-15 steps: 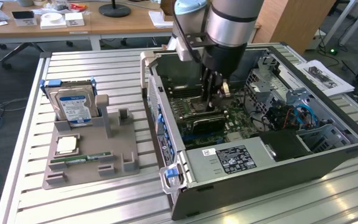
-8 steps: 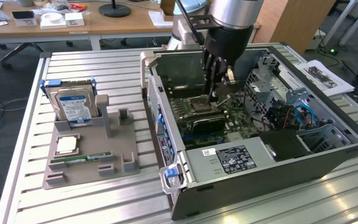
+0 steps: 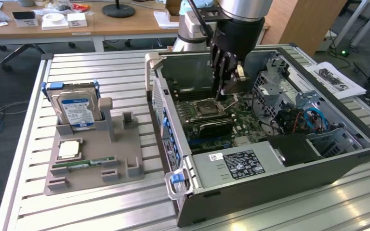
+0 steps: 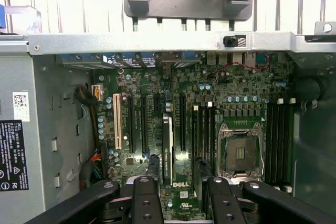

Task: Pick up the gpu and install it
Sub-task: 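Press down on the gpu until it lock into place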

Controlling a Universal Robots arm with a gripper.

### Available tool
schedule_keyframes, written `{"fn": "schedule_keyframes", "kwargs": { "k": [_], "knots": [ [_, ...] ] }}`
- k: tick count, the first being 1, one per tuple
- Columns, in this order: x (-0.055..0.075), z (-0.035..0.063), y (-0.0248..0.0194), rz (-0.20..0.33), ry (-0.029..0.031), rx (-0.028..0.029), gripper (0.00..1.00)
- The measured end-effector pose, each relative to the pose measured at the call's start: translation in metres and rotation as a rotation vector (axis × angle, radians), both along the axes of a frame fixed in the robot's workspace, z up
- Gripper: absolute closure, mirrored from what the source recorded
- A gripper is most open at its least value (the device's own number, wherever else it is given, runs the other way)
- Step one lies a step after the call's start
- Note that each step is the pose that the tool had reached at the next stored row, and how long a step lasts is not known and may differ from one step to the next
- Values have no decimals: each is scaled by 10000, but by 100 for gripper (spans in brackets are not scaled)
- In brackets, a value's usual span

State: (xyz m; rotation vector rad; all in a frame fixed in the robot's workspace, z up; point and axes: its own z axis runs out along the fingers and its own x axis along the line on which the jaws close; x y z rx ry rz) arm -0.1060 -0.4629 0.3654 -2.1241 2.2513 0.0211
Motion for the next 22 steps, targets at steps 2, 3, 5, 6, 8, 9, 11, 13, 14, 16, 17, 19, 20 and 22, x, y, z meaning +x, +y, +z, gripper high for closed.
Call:
{"fn": "schedule_keyframes", "kwargs": {
  "k": [2,3,5,6,8,9,11,13,14,16,17,19,20,22],
  "knots": [
    [0,0,0,0,1,0,60],
    [0,0,0,0,1,0,60],
    [0,0,0,0,0,0,60],
    [0,0,0,0,0,0,60],
    [0,0,0,0,0,0,60],
    [0,0,0,0,0,0,60],
    [0,0,0,0,0,0,62],
    [0,0,0,0,0,0,74],
    [0,0,0,0,0,0,74],
    [0,0,0,0,0,1,86],
    [0,0,0,0,0,0,89],
    [0,0,0,0,0,0,89],
    [0,0,0,0,0,0,89],
    [0,0,0,0,0,0,89]
  ]
}}
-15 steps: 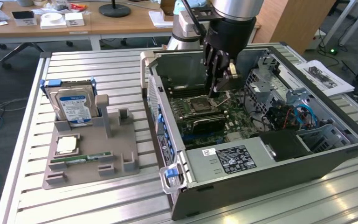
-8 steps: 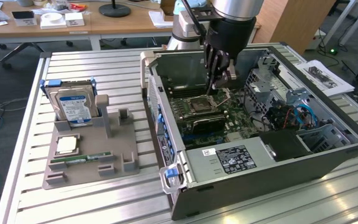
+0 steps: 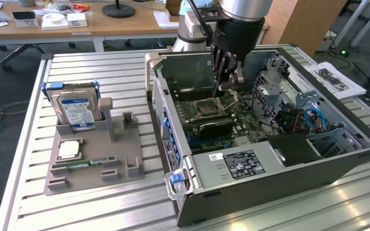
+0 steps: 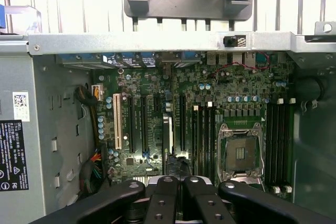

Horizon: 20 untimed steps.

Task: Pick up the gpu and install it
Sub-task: 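Press down on the gpu until it lock into place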

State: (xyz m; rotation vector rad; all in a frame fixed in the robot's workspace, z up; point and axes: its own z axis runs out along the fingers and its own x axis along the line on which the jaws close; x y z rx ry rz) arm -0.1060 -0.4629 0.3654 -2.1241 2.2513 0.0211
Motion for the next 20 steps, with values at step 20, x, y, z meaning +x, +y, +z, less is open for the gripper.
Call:
{"fn": "schedule_keyframes", "kwargs": {
  "k": [20],
  "knots": [
    [0,-254,0,0,1,-5,89]
  ]
}}
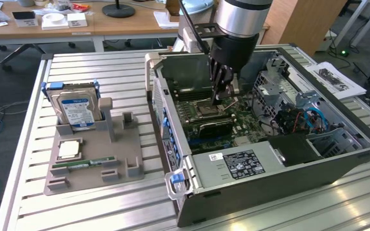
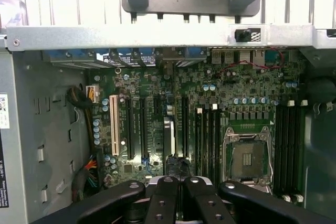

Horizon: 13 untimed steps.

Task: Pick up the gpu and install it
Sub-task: 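Press down on the gpu until it lock into place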

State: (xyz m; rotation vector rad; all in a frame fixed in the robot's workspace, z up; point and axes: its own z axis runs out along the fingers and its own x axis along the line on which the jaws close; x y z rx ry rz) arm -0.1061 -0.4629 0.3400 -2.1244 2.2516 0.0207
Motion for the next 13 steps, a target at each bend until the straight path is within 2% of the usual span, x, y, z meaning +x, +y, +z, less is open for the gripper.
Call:
{"fn": "schedule_keyframes", "kwargs": {
  "k": [3,7,13],
  "knots": [
    [0,-1,0,0,-1,0,89],
    [0,-18,21,1,-1,5,89],
    [0,-111,51,1,-1,7,89]
  ]
}}
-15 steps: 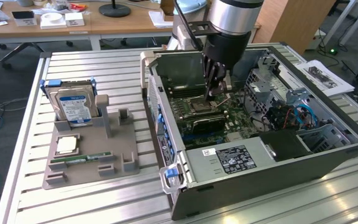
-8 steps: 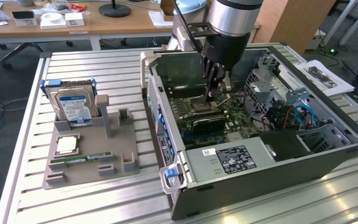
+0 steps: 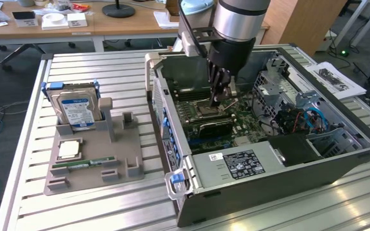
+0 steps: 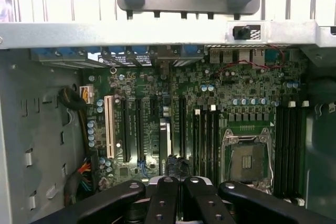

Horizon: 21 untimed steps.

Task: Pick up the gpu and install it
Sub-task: 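Press down on the gpu until it lock into place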

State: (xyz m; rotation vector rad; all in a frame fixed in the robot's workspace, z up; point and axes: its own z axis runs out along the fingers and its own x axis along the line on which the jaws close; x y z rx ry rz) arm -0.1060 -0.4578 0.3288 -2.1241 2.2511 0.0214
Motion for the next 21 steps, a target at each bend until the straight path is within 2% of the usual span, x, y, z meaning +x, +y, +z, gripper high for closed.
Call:
{"fn": "schedule_keyframes", "kwargs": {
  "k": [17,21],
  "knots": [
    [0,-309,35,-1,0,0,89],
    [0,-331,37,-1,1,-2,89]
  ]
}}
